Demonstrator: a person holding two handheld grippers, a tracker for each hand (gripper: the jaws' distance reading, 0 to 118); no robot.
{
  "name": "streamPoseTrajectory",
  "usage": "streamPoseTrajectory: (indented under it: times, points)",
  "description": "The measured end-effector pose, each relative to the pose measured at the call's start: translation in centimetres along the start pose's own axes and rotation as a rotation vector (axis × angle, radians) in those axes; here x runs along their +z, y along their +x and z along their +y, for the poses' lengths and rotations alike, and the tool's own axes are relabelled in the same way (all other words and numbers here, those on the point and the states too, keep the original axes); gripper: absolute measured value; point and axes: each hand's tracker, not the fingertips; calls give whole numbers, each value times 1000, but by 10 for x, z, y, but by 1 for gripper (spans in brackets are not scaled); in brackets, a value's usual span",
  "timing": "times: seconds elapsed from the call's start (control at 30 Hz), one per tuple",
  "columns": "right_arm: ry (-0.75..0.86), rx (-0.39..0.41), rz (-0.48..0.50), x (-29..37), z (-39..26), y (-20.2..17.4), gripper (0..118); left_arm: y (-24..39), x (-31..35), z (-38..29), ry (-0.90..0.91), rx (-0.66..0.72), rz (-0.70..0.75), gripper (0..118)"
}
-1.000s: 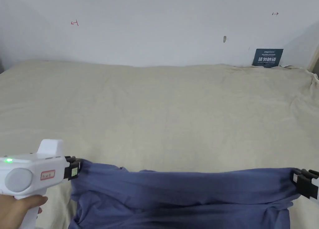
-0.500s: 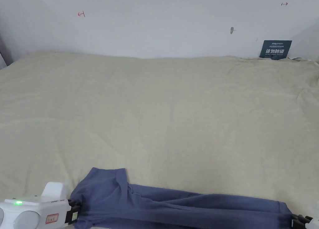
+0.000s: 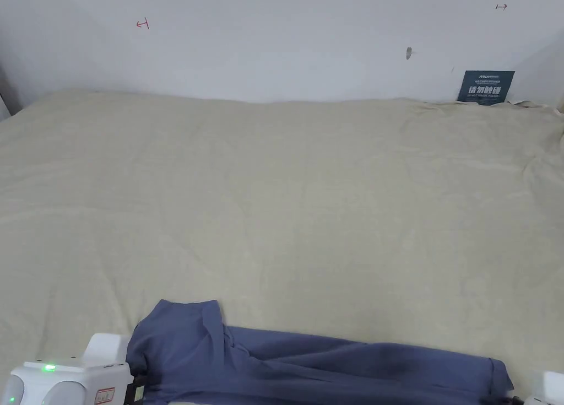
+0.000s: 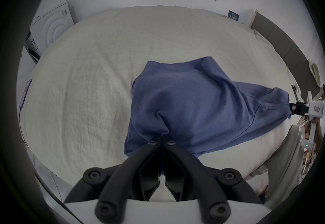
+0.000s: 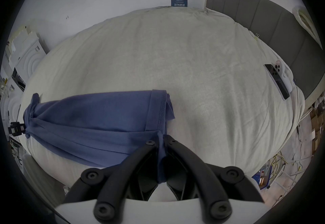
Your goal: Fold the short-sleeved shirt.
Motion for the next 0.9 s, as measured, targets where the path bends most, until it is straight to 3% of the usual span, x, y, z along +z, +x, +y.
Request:
streamPoseTrajectory:
  times: [0.07,0.1,0.13,0.17,0.23,0.6,0.9]
  points:
    - [22,-2,7,10,5,1,17,1,8,2,19,2,-5,22]
    - [46,-1,7,16,8,1,33,3,11,3,28,-6,4,36]
    - [73,-2,8,22,11,0,61,4,14,5,31,-13,21,64]
    - [98,3,7,28,16,0,78,5,18,8,36,-20,38,84]
    - [164,8,26,44,25,-5,96,6,27,13,71,-17,52,114]
    - [534,73,35,121,81,-52,105,25,100,78,486,-16,47,115]
    - [702,122,-11,152,100,-95,107,53,118,113,689,-57,76,112]
